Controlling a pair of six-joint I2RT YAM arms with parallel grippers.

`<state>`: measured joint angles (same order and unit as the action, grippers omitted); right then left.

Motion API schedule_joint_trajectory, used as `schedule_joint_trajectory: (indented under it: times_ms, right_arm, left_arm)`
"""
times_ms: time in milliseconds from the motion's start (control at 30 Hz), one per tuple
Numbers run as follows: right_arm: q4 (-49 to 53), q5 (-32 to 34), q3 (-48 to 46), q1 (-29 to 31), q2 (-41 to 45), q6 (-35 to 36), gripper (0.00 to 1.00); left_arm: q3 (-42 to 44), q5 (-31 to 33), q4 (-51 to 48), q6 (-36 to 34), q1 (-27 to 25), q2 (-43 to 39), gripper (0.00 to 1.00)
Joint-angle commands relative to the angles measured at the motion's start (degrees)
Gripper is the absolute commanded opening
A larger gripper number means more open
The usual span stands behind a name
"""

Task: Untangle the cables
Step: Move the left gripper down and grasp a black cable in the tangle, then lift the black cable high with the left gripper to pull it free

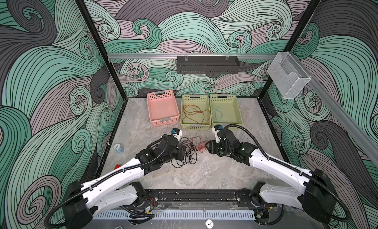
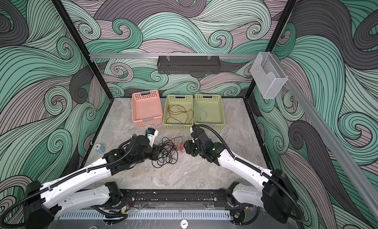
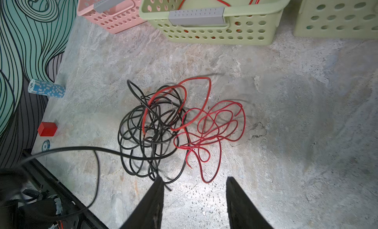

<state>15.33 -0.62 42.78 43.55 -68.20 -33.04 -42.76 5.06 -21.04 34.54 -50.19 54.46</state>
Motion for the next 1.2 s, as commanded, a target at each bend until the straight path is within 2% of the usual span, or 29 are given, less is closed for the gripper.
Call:
schedule_joint_trajectory:
  times_ms: [0, 267, 400, 500, 733, 833, 967, 1167]
  right_arm:
    - [-1.4, 1.2, -1.3, 0.5, 1.8, 0.9, 0.50]
    - [-4.6, -1.0, -1.7, 0.5, 4.0, 3.2, 0.51]
    - [-7.4, -3.2, -1.7, 0.5, 5.6, 4.9, 0.53]
    - [-8.2, -1.9, -2.1, 0.6, 7.2, 5.3, 0.54]
    - [-7.2, 0.5, -3.8, 0.6, 10.4, 5.6, 0.56]
    - [-7.4, 1.2, -4.8, 0.6, 12.0, 5.6, 0.56]
    - [-7.4, 2.8, -5.6, 0.6, 13.1, 6.0, 0.58]
    - [-8.8, 3.3, -6.0, 0.5, 12.7, 6.7, 0.60]
  left_arm:
    - [-3.5, 3.0, -6.5, -2.1, -0.3, -3.7, 0.00]
    - [-18.5, 5.7, -10.7, -12.6, -0.3, -5.1, 0.00]
    - [-29.8, 6.4, -12.2, -19.1, -0.4, -1.1, 0.00]
    - [-37.7, 8.2, -12.9, -22.1, -0.3, 2.2, 0.00]
    - [-46.7, 13.5, -7.7, -29.2, -0.3, 6.1, 0.00]
    - [-53.8, 13.4, -7.6, -32.5, -0.3, 8.5, 0.00]
    - [-63.6, 16.3, -8.2, -35.9, -0.2, 12.6, 0.00]
    - [-77.9, 14.3, -8.3, -39.9, -0.3, 18.9, 0.00]
